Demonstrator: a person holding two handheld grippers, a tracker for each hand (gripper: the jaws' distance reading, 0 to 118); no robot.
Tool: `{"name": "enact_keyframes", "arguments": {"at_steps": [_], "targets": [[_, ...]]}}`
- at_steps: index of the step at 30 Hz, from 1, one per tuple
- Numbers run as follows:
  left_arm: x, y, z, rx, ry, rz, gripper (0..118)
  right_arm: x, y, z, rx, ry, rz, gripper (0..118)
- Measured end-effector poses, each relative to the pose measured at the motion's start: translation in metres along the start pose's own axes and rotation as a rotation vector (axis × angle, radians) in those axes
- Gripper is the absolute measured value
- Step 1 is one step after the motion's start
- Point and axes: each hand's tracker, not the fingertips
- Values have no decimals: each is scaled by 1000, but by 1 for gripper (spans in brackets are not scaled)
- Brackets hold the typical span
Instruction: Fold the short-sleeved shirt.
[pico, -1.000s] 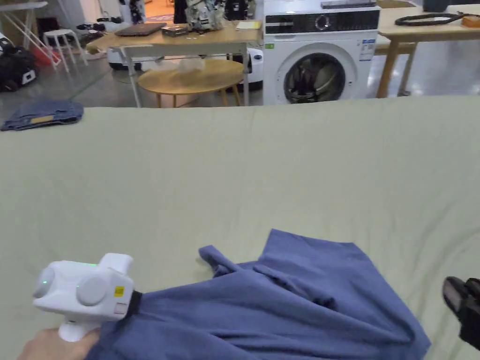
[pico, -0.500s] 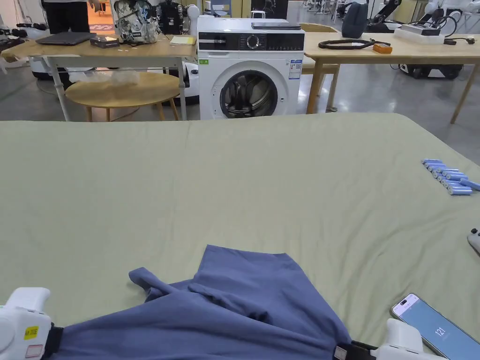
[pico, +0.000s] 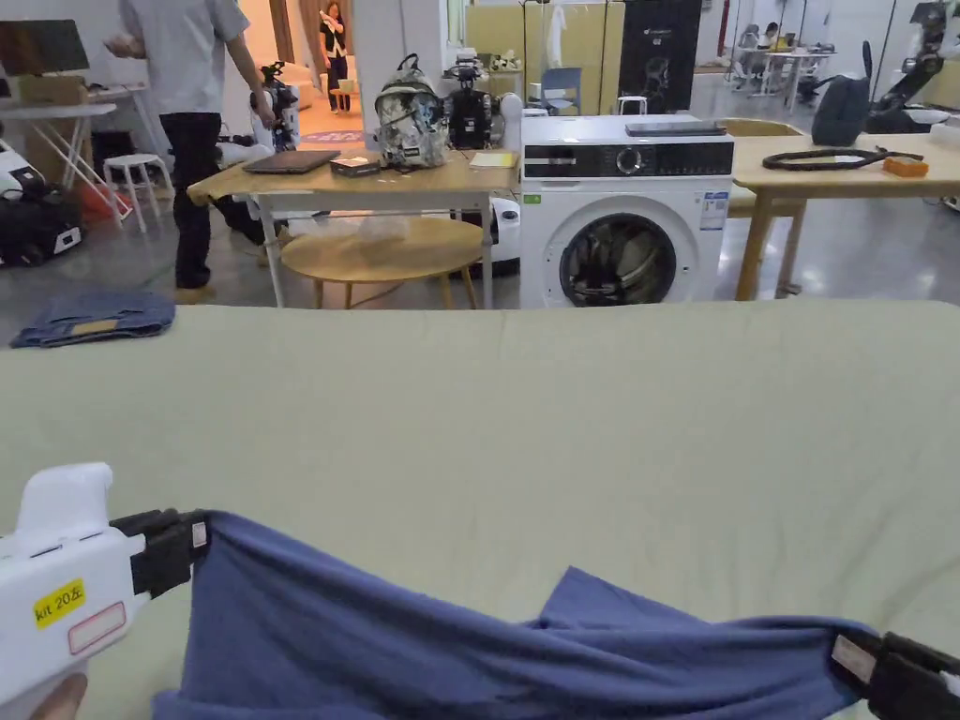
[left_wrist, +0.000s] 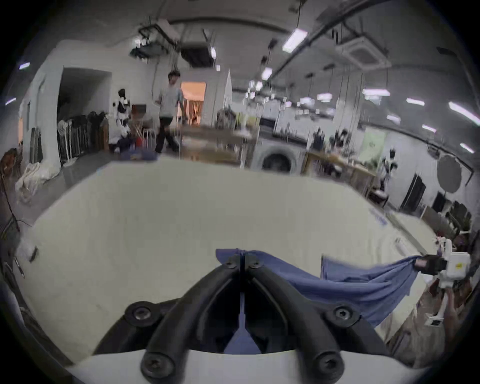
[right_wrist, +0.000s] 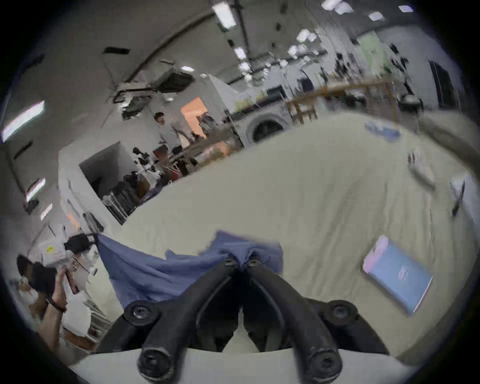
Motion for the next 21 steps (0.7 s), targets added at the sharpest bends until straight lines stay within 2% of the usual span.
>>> {"name": "enact_keyframes", "arguments": {"at_steps": [2, 6, 13, 19, 21], "targets": [[1, 28, 26, 108, -16, 14, 0, -12, 32, 6, 57, 7, 58, 0], [3, 75, 59, 217, -46, 37, 0, -28, 94, 14, 131, 33, 112, 0], [24, 153, 76, 336, -103, 42, 0, -77, 190, 21, 285, 12, 270, 0], [40, 215, 66, 382, -73, 4, 0, -104, 261, 6, 350, 12, 293, 0], [45, 227, 60, 395, -72, -13, 0, -111, 278, -2, 356, 5, 325, 0]]}}
